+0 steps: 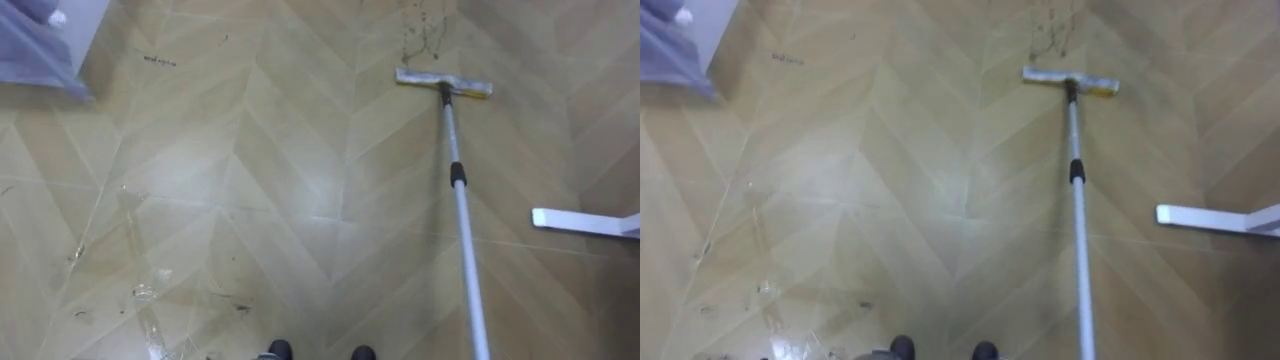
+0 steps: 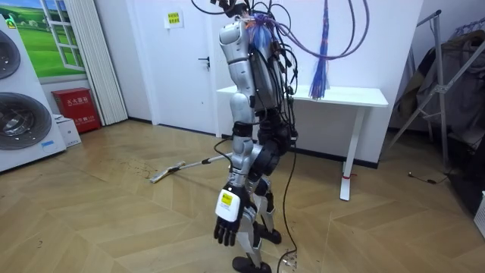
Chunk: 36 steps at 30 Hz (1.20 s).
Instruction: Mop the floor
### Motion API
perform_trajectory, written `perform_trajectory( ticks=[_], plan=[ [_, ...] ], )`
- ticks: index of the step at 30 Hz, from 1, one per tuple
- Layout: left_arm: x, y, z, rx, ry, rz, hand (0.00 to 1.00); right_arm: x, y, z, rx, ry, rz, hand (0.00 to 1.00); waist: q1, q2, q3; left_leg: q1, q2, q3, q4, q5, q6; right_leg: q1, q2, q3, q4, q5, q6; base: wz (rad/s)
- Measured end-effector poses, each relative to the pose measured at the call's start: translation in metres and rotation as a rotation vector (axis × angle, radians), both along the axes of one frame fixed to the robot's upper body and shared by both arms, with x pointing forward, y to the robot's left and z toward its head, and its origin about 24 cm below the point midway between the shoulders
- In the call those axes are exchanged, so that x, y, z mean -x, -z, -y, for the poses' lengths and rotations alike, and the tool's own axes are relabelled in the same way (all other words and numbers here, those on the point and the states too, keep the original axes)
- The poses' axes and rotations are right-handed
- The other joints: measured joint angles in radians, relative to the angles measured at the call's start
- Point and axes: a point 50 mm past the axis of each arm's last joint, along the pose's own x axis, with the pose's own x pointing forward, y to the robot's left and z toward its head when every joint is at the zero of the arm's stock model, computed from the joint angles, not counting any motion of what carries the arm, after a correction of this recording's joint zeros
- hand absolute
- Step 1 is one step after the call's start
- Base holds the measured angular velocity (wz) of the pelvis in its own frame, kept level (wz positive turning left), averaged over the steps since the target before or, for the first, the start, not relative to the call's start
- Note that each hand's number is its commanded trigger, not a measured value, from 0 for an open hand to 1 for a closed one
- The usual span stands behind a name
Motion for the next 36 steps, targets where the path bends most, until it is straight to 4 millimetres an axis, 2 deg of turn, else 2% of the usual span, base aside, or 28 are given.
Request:
perform_trajectory(
  ticks=[6,9,10,11,13,14,15,16,17,18,19,20,21,22,23,24,25,26,27,28,29,30,31,32,33,34,35,36],
  plan=[
    [0.015,0.003,-0.003,-0.016,-0.014,-0.059,0.00,0.021,0.004,0.002,0.020,0.006,-0.082,1.00,0.001,0.011,-0.0048,-0.092,-0.006,-0.015,0.177,-0.071,-0.014,-0.093,-0.022,-0.006,0.201,-0.093,-0.017,0.06],
    [0.017,0.003,-0.003,-0.029,0.001,-0.083,0.00,0.029,0.005,0.004,0.029,0.012,-0.149,1.00,0.027,0.024,-0.0088,-0.163,-0.006,-0.053,0.353,-0.124,-0.042,-0.145,-0.028,-0.024,0.352,-0.169,-0.043,0.10],
    [0.017,0.003,-0.004,-0.031,0.007,-0.089,0.00,0.029,0.005,0.004,0.030,0.014,-0.159,1.00,0.032,0.024,-0.0088,-0.177,-0.007,-0.054,0.388,-0.126,-0.044,-0.153,-0.032,-0.026,0.380,-0.184,-0.047,0.11],
    [0.018,0.004,-0.003,-0.033,0.022,-0.105,0.00,0.023,0.004,0.005,0.031,0.022,-0.158,1.00,0.045,0.028,-0.0100,-0.207,-0.004,-0.056,0.473,-0.125,-0.046,-0.163,-0.041,-0.031,0.432,-0.219,-0.056,0.00],
    [0.024,0.005,-0.002,-0.021,0.015,-0.135,0.00,0.012,0.001,0.008,0.030,0.039,-0.155,1.00,0.074,0.029,-0.0111,-0.273,0.011,-0.057,0.625,-0.083,-0.061,-0.184,-0.037,-0.029,0.510,-0.263,-0.072,-0.21],
    [0.027,0.006,-0.003,-0.010,-0.002,-0.148,0.00,0.000,-0.001,0.009,0.020,0.039,-0.133,1.00,0.088,0.025,-0.0101,-0.321,0.012,-0.056,0.719,-0.018,-0.061,-0.199,-0.038,-0.024,0.557,-0.283,-0.087,-0.23],
    [0.029,0.006,-0.004,-0.007,-0.002,-0.152,0.00,-0.008,-0.003,0.010,0.013,0.040,-0.117,1.00,0.094,0.024,-0.0092,-0.347,0.012,-0.056,0.764,0.022,-0.060,-0.206,-0.036,-0.019,0.577,-0.291,-0.091,-0.27],
    [0.030,0.006,-0.004,0.005,-0.009,-0.156,0.00,-0.020,-0.007,0.014,0.002,0.039,-0.087,1.00,0.109,0.022,-0.0067,-0.397,0.009,-0.049,0.856,0.110,-0.068,-0.212,-0.032,-0.009,0.609,-0.302,-0.096,-0.24],
    [0.034,0.007,-0.003,0.022,-0.019,-0.165,0.00,-0.029,-0.012,0.022,0.010,0.041,-0.067,1.00,0.122,0.024,-0.0073,-0.427,0.007,-0.029,0.938,0.154,-0.066,-0.211,-0.022,-0.005,0.626,-0.311,-0.098,-0.30],
    [0.036,0.007,-0.004,0.032,-0.019,-0.173,0.00,-0.039,-0.017,0.027,-0.005,0.040,-0.037,1.00,0.139,0.024,-0.0066,-0.436,0.009,-0.005,0.965,0.149,-0.061,-0.216,-0.006,0.012,0.635,-0.321,-0.096,-0.27],
    [0.037,0.007,-0.004,0.036,-0.018,-0.176,0.00,-0.045,-0.019,0.029,-0.012,0.039,-0.022,1.00,0.145,0.021,-0.0058,-0.436,0.008,0.011,0.953,0.141,-0.055,-0.221,-0.002,0.019,0.636,-0.322,-0.095,-0.29],
    [0.038,0.007,-0.007,0.043,-0.021,-0.179,0.00,-0.053,-0.022,0.030,-0.030,0.038,-0.006,1.00,0.153,0.018,-0.0054,-0.427,0.007,0.032,0.890,0.121,-0.041,-0.227,-0.003,0.029,0.632,-0.324,-0.092,-0.15],
    [0.039,0.007,-0.008,0.051,-0.024,-0.181,0.00,-0.058,-0.024,0.030,-0.051,0.036,0.006,1.00,0.152,0.004,0.0016,-0.396,-0.006,0.038,0.748,0.064,-0.038,-0.230,-0.007,0.033,0.623,-0.327,-0.086,0.00],
    [0.039,0.007,-0.009,0.058,-0.028,-0.182,0.00,-0.056,-0.023,0.029,-0.058,0.043,0.001,1.00,0.147,0.001,0.0011,-0.374,-0.012,0.037,0.682,0.022,-0.034,-0.230,-0.009,0.035,0.614,-0.330,-0.081,0.39],
    [0.039,0.007,-0.010,0.076,-0.032,-0.184,0.00,-0.053,-0.022,0.029,-0.075,0.058,0.005,1.00,0.120,-0.002,-0.0029,-0.333,-0.033,0.043,0.569,-0.048,-0.033,-0.231,-0.021,0.035,0.590,-0.335,-0.070,0.59],
    [0.040,0.007,-0.009,0.086,-0.031,-0.188,0.00,-0.052,-0.022,0.029,-0.079,0.064,0.004,1.00,0.104,-0.001,-0.0035,-0.318,-0.041,0.046,0.516,-0.071,-0.028,-0.232,-0.021,0.036,0.573,-0.336,-0.067,1.06],
    [0.036,0.007,-0.008,0.105,-0.023,-0.183,0.00,-0.043,-0.020,0.031,-0.081,0.088,-0.008,1.00,0.078,0.016,-0.0111,-0.302,-0.047,0.075,0.433,-0.094,0.014,-0.227,-0.010,0.040,0.532,-0.329,-0.047,1.22],
    [0.030,0.007,-0.007,0.120,-0.011,-0.175,0.00,-0.026,-0.015,0.032,-0.087,0.121,-0.044,1.00,0.071,0.009,-0.0104,-0.280,-0.062,0.087,0.369,-0.083,0.021,-0.207,0.005,0.078,0.484,-0.300,-0.023,1.43],
    [0.030,0.008,-0.001,0.149,0.005,-0.183,0.00,0.003,-0.010,0.037,-0.078,0.169,-0.107,1.00,0.071,0.017,-0.0159,-0.235,-0.069,0.106,0.296,-0.064,0.043,-0.162,0.033,0.122,0.416,-0.250,-0.018,1.07],
    [0.032,0.009,0.003,0.165,0.013,-0.193,0.00,0.016,-0.009,0.041,-0.067,0.187,-0.143,1.00,0.074,0.025,-0.0235,-0.208,-0.072,0.118,0.258,-0.052,0.053,-0.141,0.049,0.150,0.382,-0.236,-0.012,0.63],
    [0.033,0.011,0.011,0.204,0.019,-0.197,0.00,0.039,-0.010,0.050,-0.029,0.220,-0.208,1.00,0.092,0.045,-0.0347,-0.158,-0.074,0.139,0.192,-0.039,0.081,-0.109,0.067,0.200,0.324,-0.208,-0.005,0.00],
    [0.037,0.012,0.013,0.221,0.010,-0.212,0.00,0.048,-0.013,0.059,0.012,0.228,-0.238,1.00,0.098,0.067,-0.0348,-0.140,-0.072,0.156,0.170,-0.050,0.119,-0.107,0.073,0.234,0.338,-0.184,0.024,-0.23],
    [0.039,0.012,0.012,0.218,0.001,-0.222,0.00,0.050,-0.013,0.060,0.024,0.226,-0.245,1.00,0.096,0.072,-0.0322,-0.139,-0.071,0.166,0.174,-0.056,0.139,-0.127,0.067,0.234,0.376,-0.168,0.040,-0.37],
    [0.038,0.011,0.007,0.204,-0.022,-0.221,0.00,0.057,-0.013,0.063,0.043,0.229,-0.265,1.00,0.087,0.073,-0.0296,-0.139,-0.075,0.186,0.193,-0.083,0.160,-0.185,0.048,0.232,0.478,-0.130,0.052,-0.28],
    [0.037,0.010,0.003,0.186,-0.033,-0.210,0.00,0.063,-0.013,0.062,0.051,0.233,-0.288,1.00,0.077,0.081,-0.0260,-0.139,-0.077,0.190,0.217,-0.114,0.169,-0.233,0.043,0.231,0.571,-0.080,0.059,-0.24],
    [0.034,0.009,0.002,0.175,-0.031,-0.199,0.00,0.064,-0.012,0.060,0.049,0.234,-0.297,1.00,0.070,0.085,-0.0219,-0.138,-0.077,0.189,0.226,-0.128,0.174,-0.253,0.043,0.232,0.605,-0.060,0.066,-0.15],
    [0.025,0.007,0.001,0.160,-0.026,-0.160,0.00,0.063,-0.011,0.056,0.044,0.231,-0.304,1.00,0.050,0.094,-0.0167,-0.142,-0.078,0.190,0.238,-0.143,0.182,-0.298,0.042,0.233,0.640,-0.057,0.069,-0.08],
    [0.020,0.006,0.000,0.157,-0.020,-0.137,0.00,0.062,-0.009,0.054,0.040,0.227,-0.303,1.00,0.045,0.096,-0.0156,-0.146,-0.078,0.190,0.241,-0.149,0.185,-0.323,0.042,0.234,0.638,-0.060,0.072,-0.12]
  ],
)
